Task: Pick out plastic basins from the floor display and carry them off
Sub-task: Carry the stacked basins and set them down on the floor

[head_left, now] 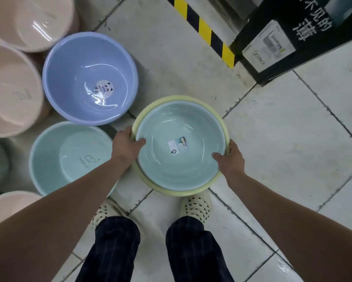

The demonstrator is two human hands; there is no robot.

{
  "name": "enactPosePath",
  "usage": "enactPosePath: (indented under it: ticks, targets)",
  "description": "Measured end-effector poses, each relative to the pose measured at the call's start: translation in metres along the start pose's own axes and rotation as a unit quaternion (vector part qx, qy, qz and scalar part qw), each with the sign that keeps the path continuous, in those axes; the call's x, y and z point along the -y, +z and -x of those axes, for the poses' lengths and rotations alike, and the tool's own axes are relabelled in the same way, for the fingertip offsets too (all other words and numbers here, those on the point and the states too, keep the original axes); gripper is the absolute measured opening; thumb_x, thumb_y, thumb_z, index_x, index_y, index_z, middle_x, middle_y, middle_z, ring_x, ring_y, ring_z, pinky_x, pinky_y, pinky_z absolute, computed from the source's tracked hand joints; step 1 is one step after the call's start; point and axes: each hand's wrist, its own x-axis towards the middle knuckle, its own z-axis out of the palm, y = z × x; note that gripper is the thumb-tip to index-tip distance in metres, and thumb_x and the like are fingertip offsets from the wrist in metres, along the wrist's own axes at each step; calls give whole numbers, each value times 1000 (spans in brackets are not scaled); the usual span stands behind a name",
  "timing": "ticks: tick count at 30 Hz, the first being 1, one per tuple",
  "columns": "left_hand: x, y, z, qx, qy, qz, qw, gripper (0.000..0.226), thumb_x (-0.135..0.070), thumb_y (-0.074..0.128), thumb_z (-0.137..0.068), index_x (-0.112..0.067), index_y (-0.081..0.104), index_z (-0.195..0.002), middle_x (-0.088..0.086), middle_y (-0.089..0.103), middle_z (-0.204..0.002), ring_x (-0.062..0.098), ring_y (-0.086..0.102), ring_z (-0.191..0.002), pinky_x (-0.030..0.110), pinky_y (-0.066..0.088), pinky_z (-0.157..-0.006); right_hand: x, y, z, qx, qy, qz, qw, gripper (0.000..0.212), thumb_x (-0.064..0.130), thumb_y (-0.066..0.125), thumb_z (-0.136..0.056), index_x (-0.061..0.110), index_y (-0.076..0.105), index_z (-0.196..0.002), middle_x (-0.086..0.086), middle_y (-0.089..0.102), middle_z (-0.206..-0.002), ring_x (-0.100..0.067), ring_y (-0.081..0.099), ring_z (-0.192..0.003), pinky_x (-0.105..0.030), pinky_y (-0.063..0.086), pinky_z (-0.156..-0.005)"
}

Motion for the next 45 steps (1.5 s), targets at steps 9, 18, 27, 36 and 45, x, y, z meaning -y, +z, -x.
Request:
enactPosePath:
  ticks: [9,18,27,36,45]
  targets:
    - [26,27,-23,-3,-12,50,999,40,-23,70,-84,-20,63,-124,-1,70,-98,24,67,-91,32,53,-87,-14,29,-27,-38,0,-34,999,56,14,63,-82,30,51,-134,-1,65,-106,-24,61,-89,-23,44,-58]
    - [31,25,-38,39,-47,57,997,41,-26,71,-83,-21,62,-123,-4,67,-96,20,65,-91,26,49,-83,-6,28,-31,-5,17,-34,999,68,19,63,-87,35,34,-146,-3,58,-119,-28,59,-98,-38,53,-79]
    - [-10,-50,-19,4,-12,190,982,24,-24,68,-85,-28,67,-109,-14,68,-88,0,64,-79,13,45,-68,95,-11,11,-14,-76,-17,997,74,31,66,-73,33,42,-143,-3,62,-121,-25,63,-97,-29,50,-64]
    - [-41,-190,-33,-114,39,197,973,8,-34,66,-87,-27,63,-87,-9,67,-77,15,67,-79,30,51,-73,240,31,57,17,-204,-13,979,57,26,70,-82,29,46,-134,4,58,-117,-20,58,-105,-46,53,-91]
    - [20,-266,-90,-178,48,169,968,17,-25,63,-88,-23,58,-104,-11,63,-88,16,62,-83,29,43,-69,320,137,59,71,-277,12,958,70,14,71,-77,28,41,-139,2,58,-113,-20,59,-98,-31,48,-79]
